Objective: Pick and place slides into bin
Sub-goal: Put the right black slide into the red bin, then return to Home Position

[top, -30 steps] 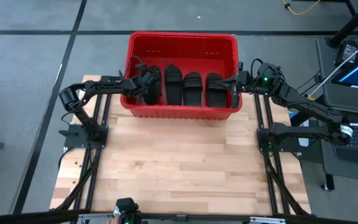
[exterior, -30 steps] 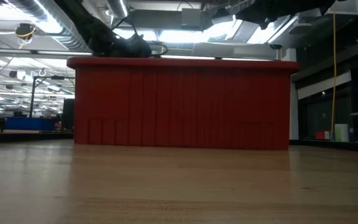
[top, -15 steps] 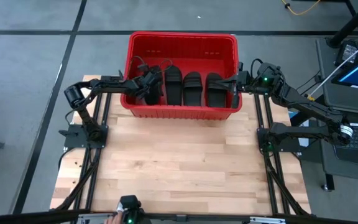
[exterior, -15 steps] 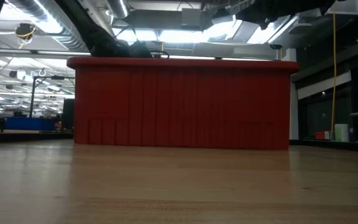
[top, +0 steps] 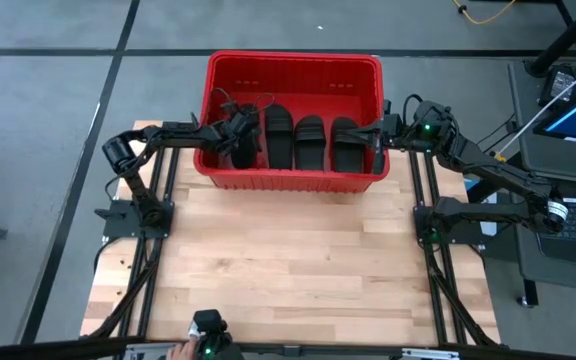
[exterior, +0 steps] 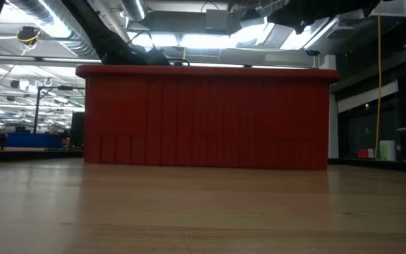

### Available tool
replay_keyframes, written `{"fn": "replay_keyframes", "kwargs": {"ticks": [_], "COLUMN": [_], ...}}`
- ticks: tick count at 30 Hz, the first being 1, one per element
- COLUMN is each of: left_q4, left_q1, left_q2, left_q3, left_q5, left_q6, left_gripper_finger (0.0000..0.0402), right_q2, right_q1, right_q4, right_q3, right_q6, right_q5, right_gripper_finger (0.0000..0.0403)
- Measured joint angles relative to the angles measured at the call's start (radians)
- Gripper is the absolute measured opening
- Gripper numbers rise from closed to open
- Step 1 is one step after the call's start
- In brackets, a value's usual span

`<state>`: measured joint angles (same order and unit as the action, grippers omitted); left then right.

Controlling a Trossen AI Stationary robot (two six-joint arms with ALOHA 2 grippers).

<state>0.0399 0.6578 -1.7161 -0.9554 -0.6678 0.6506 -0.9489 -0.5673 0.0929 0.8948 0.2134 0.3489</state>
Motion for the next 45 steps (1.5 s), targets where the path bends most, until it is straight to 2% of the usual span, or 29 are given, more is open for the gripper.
{"fn": "replay_keyframes", "kwargs": {"ticks": [10, 17, 21, 34, 39, 45], "left_q4": [-0.005, -0.003, -0.003, 0.015, 0.044, 0.171], "left_q1": [0.018, 0.038, 0.04, 0.036, 0.021, 0.011], "left_q2": [0.0, 0.0, 0.0, 0.017, 0.069, 0.147], "left_q3": [0.0, 0.0, -0.001, -0.001, -0.006, -0.046], "left_q5": [0.042, 0.169, 0.208, 0.243, 0.262, 0.26], "left_q6": [-0.008, -0.011, -0.023, -0.065, -0.065, -0.074], "left_gripper_finger": [0.0016, 0.0041, 0.0052, 0.0132, 0.014, 0.0137], "right_q2": [0.0, 0.0, 0.0, 0.0, 0.0, 0.0], "right_q1": [0.0, 0.001, 0.001, 0.001, 0.001, 0.001], "right_q4": [0.005, 0.005, 0.005, 0.004, 0.004, 0.004], "right_q3": [0.0, 0.0, 0.0, 0.0, 0.0, 0.0], "right_q6": [-0.006, -0.026, -0.026, -0.079, -0.079, -0.079], "right_q5": [0.0, 0.001, 0.003, 0.004, 0.003, 0.003], "right_gripper_finger": [0.0006, 0.0006, 0.0006, 0.0006, 0.0006, 0.0006]}}
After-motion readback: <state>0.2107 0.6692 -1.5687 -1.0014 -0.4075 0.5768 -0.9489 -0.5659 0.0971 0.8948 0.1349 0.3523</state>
